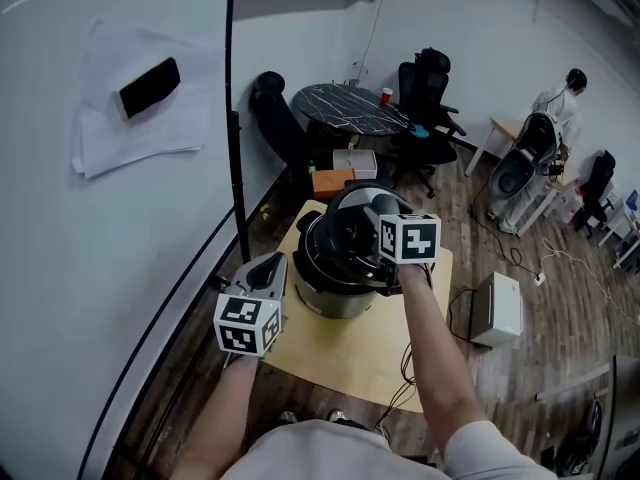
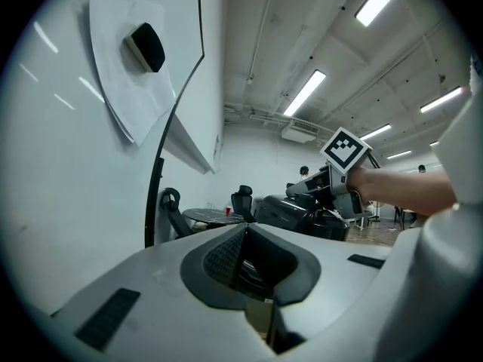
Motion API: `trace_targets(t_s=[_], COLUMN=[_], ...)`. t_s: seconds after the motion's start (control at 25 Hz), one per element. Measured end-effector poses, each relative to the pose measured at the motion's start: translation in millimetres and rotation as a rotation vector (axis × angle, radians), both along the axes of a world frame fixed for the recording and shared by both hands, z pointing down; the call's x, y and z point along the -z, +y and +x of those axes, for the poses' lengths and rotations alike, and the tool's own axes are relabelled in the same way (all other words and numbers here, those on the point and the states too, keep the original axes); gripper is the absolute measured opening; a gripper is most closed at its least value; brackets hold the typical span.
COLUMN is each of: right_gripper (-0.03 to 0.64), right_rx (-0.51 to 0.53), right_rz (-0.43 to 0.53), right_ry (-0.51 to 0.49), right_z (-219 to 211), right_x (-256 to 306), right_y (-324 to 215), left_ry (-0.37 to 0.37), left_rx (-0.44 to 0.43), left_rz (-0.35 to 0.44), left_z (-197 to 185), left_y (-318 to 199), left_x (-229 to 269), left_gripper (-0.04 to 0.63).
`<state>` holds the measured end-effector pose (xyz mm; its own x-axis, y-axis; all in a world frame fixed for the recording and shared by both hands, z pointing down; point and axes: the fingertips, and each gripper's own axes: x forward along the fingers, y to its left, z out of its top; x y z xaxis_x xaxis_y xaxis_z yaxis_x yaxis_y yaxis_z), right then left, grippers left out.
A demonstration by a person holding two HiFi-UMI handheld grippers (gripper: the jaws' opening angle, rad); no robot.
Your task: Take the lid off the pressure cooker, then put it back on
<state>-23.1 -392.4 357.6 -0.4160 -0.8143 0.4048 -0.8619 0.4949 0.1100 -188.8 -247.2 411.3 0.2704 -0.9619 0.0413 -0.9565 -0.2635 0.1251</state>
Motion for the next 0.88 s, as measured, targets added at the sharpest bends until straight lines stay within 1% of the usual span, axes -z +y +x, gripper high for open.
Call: trace_targets(t_s=[0.2,0.48,0.64,0.88], right_gripper=[0.276,0.276,0.276,0.276], right_rx=[-0.053,-0.176,-0.257,-0.342], right_rz=[0.009,0.026,0.027,0.003], right_ry=[-0.003,0.011,0.006,0.015], right_z=[50.5,141.0,192.3,246.8], right_x=[0.8,-2.7,-12.6,-39.0], right_y=[4.6,16.7,26.6,42.3], left_ry=[-0.003,-0.008,-0.017,-0.021], left_rx=[-0.067,-0.202,-0.278,-0.361], left_rz=[-0.005,-0.017,-0.023,-0.027], left_z=[35.7,106.4,145.6,188.3], left_y=[-6.1,-19.1,-24.0,-23.8], left_x=[0.7,-7.3,-15.4,-29.5], left_gripper=[0.015,0.015,0.015,0.015])
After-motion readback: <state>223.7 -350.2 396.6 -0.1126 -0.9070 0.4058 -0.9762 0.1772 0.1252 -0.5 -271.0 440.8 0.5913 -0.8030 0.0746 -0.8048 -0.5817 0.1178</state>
